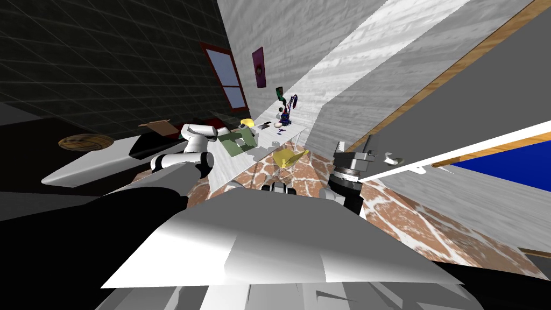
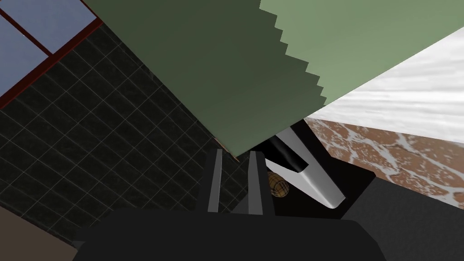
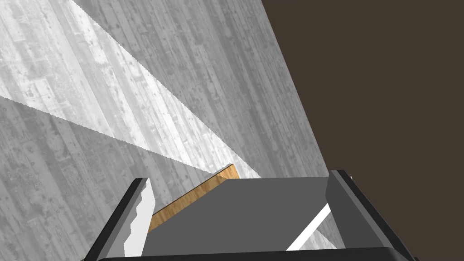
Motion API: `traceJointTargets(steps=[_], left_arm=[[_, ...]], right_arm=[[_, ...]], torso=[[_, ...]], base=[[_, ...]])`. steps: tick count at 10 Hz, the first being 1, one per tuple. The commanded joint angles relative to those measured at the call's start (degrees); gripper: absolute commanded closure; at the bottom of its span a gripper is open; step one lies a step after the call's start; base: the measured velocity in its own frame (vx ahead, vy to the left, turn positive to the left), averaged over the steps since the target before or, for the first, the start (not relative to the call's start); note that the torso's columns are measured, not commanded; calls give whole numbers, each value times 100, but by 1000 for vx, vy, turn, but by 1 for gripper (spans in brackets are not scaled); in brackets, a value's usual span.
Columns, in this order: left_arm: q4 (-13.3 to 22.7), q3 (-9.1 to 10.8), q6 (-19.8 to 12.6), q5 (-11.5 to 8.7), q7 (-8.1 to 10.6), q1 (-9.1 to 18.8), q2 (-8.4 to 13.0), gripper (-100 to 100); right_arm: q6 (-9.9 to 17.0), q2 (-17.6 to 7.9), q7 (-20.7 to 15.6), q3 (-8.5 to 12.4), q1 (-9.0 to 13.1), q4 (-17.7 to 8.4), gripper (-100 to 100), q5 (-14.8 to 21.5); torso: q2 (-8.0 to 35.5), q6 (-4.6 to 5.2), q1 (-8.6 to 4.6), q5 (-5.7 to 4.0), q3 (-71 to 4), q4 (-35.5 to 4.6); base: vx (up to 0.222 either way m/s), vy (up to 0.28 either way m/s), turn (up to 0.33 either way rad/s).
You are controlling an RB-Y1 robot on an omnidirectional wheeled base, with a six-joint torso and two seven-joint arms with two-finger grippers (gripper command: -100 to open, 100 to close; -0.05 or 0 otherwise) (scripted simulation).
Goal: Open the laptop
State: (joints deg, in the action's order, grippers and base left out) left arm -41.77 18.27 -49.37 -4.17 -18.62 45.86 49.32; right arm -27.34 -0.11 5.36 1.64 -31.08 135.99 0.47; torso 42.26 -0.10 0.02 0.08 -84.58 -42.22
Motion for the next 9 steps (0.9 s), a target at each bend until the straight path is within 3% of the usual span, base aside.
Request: traceJointTargets(steps=[1, 3, 6, 8, 9], left_arm=[[73, 35, -371, -89, -81, 60, 19, 100], [110, 52, -563, -133, -122, 89, 28, 100], [219, 104, -1103, -267, -244, 179, 56, 100], [219, 104, -1127, -267, -244, 179, 56, 100], [256, 122, -1315, -311, -285, 209, 65, 100]], right_arm=[[0, 0, 0, 0, 0, 0, 0, 0], [0, -1, 0, 1, 0, 0, 0, 0], [0, -1, 0, 1, -1, 0, 0, 0], [0, 0, 0, 0, -1, 0, 0, 0], [0, 0, 0, 0, 0, 0, 0, 0]], torso=[[-2, 3, 8, 1, -1, 0], [-23, 5, 37, 14, -15, 10], [-22, 7, 32, 22, -13, 17], [-8, -2, 21, 22, -4, 16], [3, -3, 6, 21, 3, 15]], base=[[45, 79, -39], [56, 86, -26], [55, 84, -31], [30, 47, -12], [27, 38, -15]])
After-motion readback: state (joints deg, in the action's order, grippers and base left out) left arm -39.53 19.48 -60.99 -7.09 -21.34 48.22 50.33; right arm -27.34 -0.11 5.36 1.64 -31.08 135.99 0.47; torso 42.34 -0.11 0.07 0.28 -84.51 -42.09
